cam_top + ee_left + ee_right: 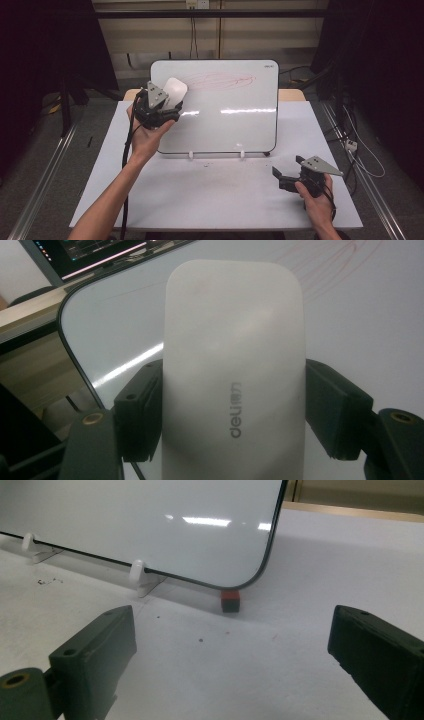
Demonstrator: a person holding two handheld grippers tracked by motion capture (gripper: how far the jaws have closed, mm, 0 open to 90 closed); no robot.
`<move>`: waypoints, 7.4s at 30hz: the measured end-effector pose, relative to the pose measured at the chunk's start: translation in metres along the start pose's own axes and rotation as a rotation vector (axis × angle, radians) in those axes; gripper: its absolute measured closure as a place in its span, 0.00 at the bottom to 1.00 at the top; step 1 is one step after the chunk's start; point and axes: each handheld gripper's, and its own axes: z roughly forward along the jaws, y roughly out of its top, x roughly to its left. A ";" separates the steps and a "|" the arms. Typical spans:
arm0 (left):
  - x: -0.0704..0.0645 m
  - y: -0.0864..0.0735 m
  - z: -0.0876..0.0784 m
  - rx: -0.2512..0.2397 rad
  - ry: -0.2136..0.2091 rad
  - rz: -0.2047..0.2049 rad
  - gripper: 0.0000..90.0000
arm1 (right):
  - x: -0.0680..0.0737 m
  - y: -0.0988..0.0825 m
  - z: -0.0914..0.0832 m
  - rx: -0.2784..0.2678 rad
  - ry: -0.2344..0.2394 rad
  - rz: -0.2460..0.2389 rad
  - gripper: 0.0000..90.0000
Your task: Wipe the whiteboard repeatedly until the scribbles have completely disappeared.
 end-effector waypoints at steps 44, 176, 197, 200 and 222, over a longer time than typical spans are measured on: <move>0.010 0.010 0.052 -0.013 0.194 0.148 0.35 | -0.002 -0.001 0.001 0.006 -0.008 0.003 0.06; -0.042 0.009 0.067 0.024 0.064 0.174 0.35 | 0.001 0.000 0.000 0.004 -0.008 -0.011 0.06; -0.022 0.034 0.074 0.012 0.128 0.113 0.35 | 0.000 0.000 0.001 0.006 -0.006 -0.013 0.06; -0.023 0.034 0.074 0.016 0.131 0.120 0.35 | 0.001 0.000 0.001 0.006 -0.007 -0.011 0.06; -0.071 0.015 0.079 0.026 0.061 0.210 0.35 | 0.003 0.000 0.002 0.007 -0.001 -0.015 0.06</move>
